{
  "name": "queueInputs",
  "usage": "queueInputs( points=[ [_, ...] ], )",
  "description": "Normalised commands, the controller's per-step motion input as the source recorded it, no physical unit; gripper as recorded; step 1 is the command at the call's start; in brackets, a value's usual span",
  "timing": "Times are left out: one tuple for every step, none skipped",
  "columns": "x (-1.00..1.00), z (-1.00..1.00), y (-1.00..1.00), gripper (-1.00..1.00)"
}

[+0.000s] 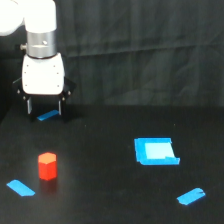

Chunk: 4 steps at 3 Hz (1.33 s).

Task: Pick up the red object from the table

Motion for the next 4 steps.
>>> queueInputs(
  points=[
    [0.06,-0.19,-0.92,1.00],
    [0.22,0.01,-0.99,1.00],
    [0.25,0.15,-1.00,1.00],
    [0.29,0.19,-1.00,1.00]
  ],
)
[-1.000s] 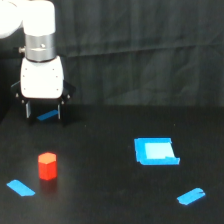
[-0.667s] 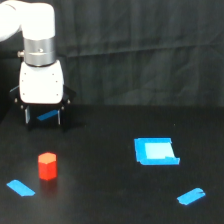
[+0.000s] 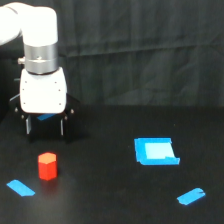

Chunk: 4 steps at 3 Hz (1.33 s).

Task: Pick up the red object from the table

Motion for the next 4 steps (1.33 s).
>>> queueInputs(
  points=[
    [0.33,0.13,-0.99,1.00],
    [0.33,0.07,-0.98,1.00],
    [0.34,0.06,-0.95,1.00],
    [0.21,0.05,-0.79,0.79]
  ],
)
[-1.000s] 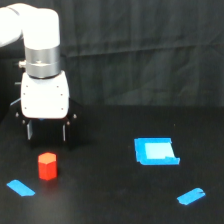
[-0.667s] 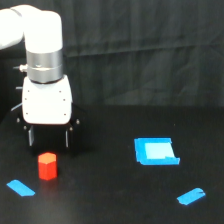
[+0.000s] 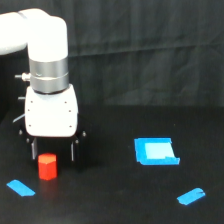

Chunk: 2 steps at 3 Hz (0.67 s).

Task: Pick up the red object from the table

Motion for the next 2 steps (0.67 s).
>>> queueInputs(
  points=[
    [0.04,-0.03,-0.30,-0.86],
    [0.04,0.26,0.25,-1.00]
  ],
)
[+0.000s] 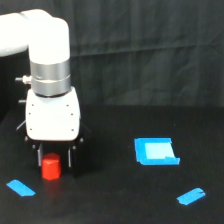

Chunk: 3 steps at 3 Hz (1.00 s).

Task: Pick up the red object from the table

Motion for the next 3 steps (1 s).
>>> queueInputs(
  points=[
    [0.02,0.22,0.01,-0.98],
    [0.00,-0.03,-0.22,-0.85],
    [0.01,0.03,-0.16,-0.91]
  ],
)
